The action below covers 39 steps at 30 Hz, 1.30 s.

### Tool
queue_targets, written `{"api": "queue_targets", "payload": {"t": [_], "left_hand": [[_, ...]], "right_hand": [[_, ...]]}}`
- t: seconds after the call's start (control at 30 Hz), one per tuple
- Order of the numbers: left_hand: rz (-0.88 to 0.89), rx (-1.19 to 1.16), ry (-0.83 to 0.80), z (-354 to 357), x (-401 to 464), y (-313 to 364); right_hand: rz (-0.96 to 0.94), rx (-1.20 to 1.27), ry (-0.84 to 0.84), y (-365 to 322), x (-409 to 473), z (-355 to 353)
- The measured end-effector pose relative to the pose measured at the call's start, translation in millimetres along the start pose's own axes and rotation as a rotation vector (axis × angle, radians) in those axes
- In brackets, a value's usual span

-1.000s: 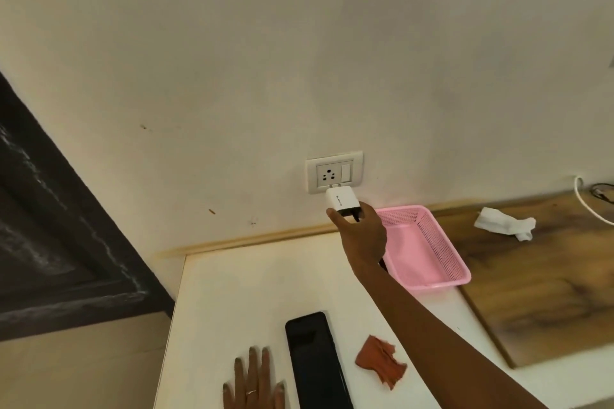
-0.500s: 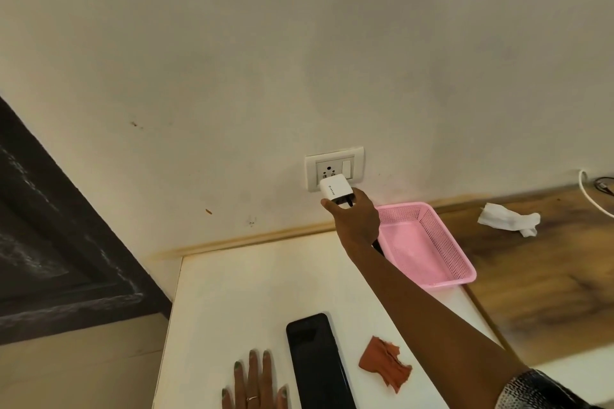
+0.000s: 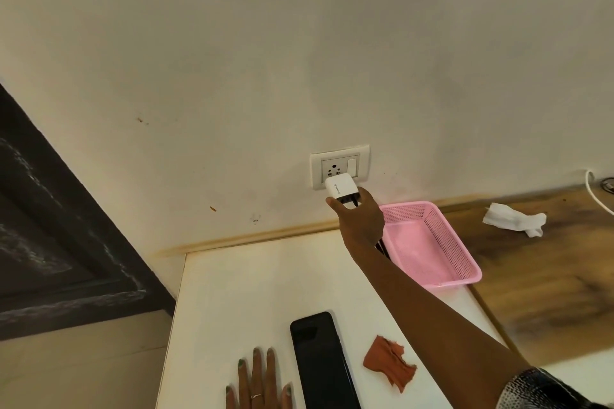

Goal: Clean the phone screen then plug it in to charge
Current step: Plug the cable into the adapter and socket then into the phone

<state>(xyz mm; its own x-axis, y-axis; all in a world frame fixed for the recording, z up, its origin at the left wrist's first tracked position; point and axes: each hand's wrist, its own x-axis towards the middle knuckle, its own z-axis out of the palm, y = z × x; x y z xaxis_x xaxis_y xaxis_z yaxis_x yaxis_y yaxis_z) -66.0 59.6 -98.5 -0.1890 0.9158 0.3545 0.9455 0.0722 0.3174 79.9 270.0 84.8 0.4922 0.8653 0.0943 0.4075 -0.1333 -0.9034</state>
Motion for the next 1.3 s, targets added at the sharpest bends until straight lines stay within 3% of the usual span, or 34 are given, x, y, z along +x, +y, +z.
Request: {"api": "queue_targets", "payload": {"t": [0.53,1.03,1.2,1.3], "left_hand": [[-0.065,-0.038,-0.108,13,-5,-5],[-0.058,-0.055,-0.157,0,-2,-2],[-0.031,-0.091,-0.205,-15,4,5],[-0.069,-0.132,-0.418,-31,1,4]], "right_hand": [[0.025,-0.186,-0.014,-23,14,8],[-0.064,-0.451,-0.151,-29,26,-1],[-0.034,-0.414,-0.279,-26,27,-13],[0.143,-0.265,-0.484,-23,22,-28]]}}
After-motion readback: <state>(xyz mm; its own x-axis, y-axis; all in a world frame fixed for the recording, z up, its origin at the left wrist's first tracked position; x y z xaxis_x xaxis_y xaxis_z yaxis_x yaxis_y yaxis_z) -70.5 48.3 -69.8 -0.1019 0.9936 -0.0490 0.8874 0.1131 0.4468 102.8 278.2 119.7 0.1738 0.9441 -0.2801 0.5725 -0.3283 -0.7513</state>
